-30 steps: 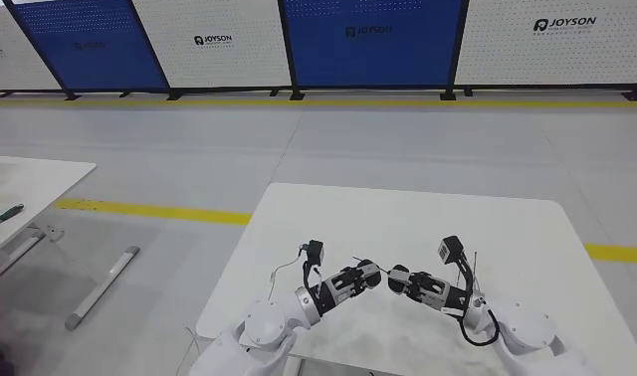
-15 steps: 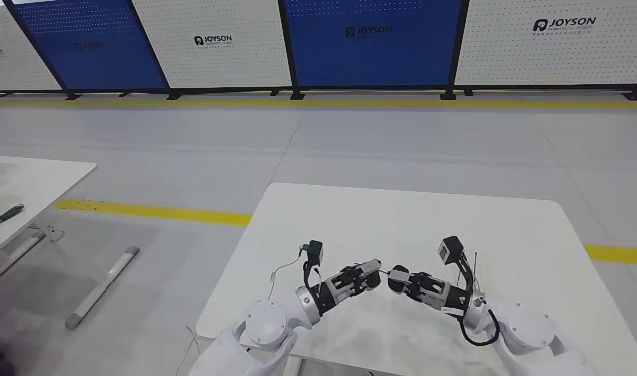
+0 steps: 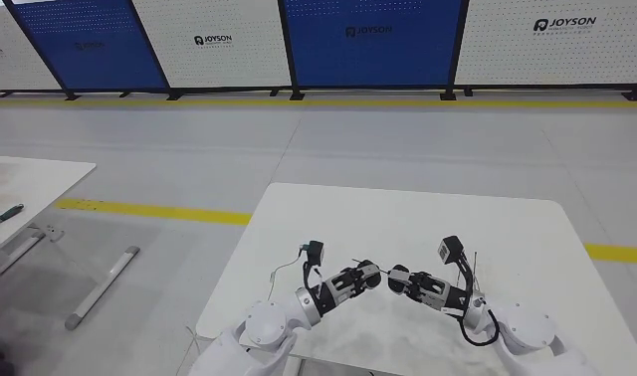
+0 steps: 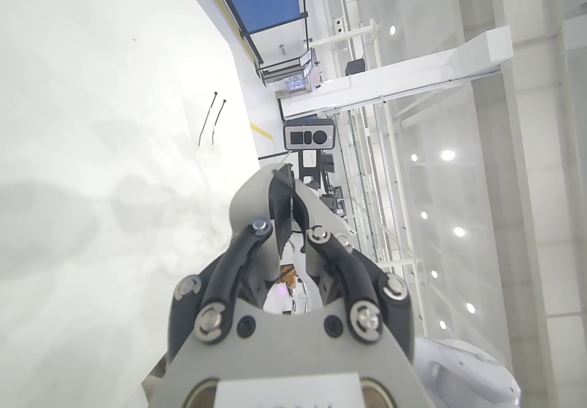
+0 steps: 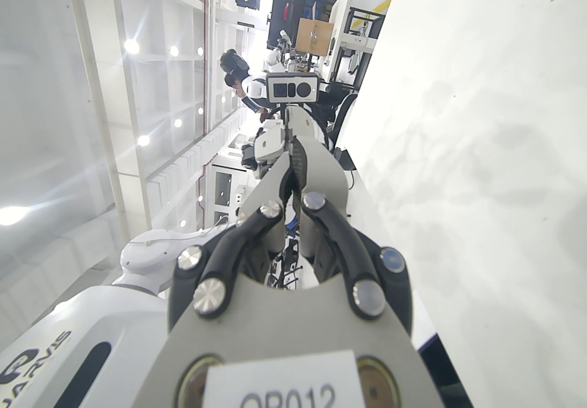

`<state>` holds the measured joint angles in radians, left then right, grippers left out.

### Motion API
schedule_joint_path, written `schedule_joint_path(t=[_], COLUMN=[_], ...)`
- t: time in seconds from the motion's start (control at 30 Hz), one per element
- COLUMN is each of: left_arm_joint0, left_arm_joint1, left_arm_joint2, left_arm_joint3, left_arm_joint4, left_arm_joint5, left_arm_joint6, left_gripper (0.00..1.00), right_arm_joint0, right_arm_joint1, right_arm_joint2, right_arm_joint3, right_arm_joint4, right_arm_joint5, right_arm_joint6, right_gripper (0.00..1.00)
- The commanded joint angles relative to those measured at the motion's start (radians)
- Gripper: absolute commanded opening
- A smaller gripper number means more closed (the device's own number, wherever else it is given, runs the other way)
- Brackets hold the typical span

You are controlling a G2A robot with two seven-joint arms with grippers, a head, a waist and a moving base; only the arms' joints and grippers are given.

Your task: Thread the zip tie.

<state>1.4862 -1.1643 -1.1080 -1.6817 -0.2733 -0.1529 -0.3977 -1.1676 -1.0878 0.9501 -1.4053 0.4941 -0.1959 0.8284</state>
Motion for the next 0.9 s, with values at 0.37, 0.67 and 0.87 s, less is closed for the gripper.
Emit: schedule_joint_path(t=[0.37, 0.67, 0.87], left_arm_joint0=[0.002, 0.001, 0.028], left_arm_joint1=[0.002, 0.005, 0.009], left_arm_joint2=[0.005, -0.015, -0.025], left_arm_joint3=[-0.011, -0.01, -0.028], left_arm_joint4=[0.024, -0.027, 0.01], left_arm_joint5=[0.003, 0.016, 0.029], left_arm_joint6=[0.014, 0.001, 0.058], left_gripper=[0.0, 0.0, 0.0], right_arm_joint0=[-0.017, -0.041, -0.07], right_arm_joint1=[-0.002, 0.001, 0.007], right_arm_joint2=[0.01, 0.054, 0.096], right_arm_joint3=[-0.024, -0.03, -0.047], right_arm_joint4=[-0.002, 0.015, 0.015], right_arm_joint5=[0.016, 0.011, 0.005], right_arm_joint6=[-0.015, -0.021, -0.027], right_gripper=[0.43, 1.0, 1.0])
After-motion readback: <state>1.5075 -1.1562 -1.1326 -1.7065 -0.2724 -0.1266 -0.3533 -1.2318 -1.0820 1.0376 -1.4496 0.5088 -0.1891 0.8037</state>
